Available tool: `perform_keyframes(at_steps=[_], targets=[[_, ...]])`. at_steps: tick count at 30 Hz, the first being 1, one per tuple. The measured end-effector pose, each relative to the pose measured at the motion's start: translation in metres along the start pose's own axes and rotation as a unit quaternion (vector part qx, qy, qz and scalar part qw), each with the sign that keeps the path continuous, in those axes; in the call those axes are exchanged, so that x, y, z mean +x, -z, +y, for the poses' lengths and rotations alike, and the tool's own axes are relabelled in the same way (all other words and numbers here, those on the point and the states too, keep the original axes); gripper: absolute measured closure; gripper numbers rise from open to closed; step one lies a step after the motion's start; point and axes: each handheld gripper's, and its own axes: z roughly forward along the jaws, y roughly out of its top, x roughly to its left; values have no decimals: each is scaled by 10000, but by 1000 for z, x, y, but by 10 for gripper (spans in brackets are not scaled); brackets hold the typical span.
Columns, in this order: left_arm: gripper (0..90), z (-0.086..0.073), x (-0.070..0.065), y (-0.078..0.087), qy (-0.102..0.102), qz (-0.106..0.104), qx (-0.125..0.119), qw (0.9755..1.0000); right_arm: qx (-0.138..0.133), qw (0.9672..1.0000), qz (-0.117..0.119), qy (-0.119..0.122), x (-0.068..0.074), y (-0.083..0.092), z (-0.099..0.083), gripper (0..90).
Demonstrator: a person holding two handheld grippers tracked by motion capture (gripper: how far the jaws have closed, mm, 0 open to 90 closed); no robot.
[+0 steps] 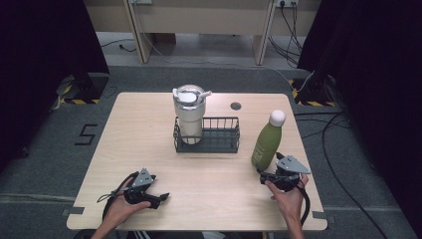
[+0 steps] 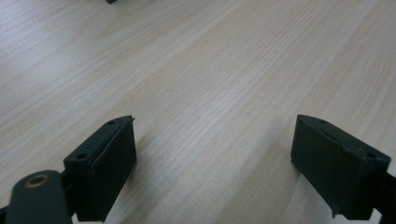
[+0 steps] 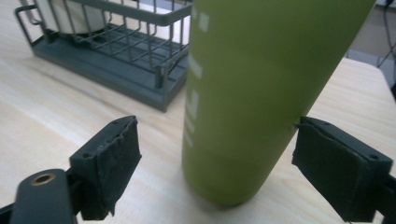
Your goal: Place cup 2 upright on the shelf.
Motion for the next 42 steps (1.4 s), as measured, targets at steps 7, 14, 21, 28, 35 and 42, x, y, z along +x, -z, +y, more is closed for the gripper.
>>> perform_keyframes(at_steps=[7, 14, 21, 28, 35, 42], targets=[[134, 0, 0, 0, 1, 0, -2, 10000, -65, 9998, -93, -185, -6, -7, -1, 152], [134, 0, 0, 0, -1, 0, 0, 10000, -159, 9994, -150, -271, -12, -16, -2, 153], [134, 0, 0, 0, 0, 0, -1, 10000, -274, 9989, 29, -369, -15, -26, -2, 161], [134, 0, 0, 0, 0, 1, -1, 10000, -356, 9986, 74, -375, -19, -35, 0, 173], [134, 0, 0, 0, 0, 0, 0, 10000, -403, 9984, 150, -366, -21, -43, 3, 190], [134, 0, 0, 0, -1, 1, 0, 10000, -485, 9980, 195, -369, -22, -46, 2, 200]])
